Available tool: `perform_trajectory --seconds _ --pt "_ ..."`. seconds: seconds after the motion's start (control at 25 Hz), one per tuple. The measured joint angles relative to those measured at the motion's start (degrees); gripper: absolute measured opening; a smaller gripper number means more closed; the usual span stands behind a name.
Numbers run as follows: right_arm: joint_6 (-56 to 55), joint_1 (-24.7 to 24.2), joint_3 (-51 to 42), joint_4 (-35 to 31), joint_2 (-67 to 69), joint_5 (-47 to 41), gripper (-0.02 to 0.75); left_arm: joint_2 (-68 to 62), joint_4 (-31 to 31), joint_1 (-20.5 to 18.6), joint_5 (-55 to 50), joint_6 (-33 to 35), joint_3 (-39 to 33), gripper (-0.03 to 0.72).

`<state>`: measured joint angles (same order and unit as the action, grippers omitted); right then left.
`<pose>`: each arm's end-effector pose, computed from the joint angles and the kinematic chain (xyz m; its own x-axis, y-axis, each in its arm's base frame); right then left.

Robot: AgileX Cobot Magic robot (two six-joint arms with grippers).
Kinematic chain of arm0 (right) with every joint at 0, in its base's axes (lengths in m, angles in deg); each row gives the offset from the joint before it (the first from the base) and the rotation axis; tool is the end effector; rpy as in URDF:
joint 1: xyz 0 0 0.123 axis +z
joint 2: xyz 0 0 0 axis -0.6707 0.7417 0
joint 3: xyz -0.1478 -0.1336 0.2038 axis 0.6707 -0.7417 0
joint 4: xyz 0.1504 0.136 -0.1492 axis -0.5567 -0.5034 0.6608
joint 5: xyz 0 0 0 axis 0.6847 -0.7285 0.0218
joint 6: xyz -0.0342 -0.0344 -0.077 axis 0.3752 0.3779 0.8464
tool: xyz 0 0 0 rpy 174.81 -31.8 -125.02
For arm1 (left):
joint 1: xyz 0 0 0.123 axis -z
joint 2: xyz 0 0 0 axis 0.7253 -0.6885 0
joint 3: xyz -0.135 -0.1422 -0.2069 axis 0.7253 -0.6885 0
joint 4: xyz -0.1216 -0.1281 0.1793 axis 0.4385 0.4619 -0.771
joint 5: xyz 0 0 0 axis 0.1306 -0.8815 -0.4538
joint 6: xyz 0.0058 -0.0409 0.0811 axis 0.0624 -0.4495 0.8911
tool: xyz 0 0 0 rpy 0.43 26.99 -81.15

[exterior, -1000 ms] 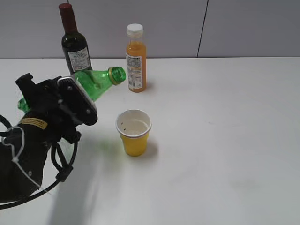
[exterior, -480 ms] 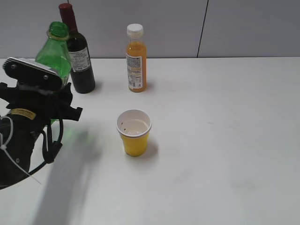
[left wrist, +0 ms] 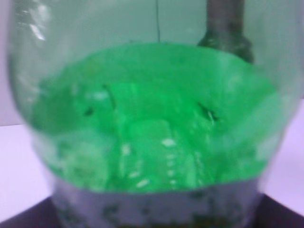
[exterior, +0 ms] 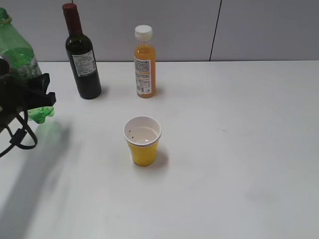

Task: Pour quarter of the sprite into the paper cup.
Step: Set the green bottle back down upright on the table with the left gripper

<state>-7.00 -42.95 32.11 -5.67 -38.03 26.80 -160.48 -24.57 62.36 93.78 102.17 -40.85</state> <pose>0.0090 0.0051 0.2622 -0.4238 -0.0162 -0.9056 -0.0463 0.9989 0.0038 0.2966 -0.0540 0.1380 -0.1596 0.0974 -0.9824 -0.0363 0.9939 0.1045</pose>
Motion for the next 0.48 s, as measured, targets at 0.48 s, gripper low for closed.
perform_trajectory --seconds 0.48 --pt "0.01 0.00 0.00 0.00 0.00 0.00 0.592 -5.03 -15.30 -14.48 1.78 -9.41 1.48 0.447"
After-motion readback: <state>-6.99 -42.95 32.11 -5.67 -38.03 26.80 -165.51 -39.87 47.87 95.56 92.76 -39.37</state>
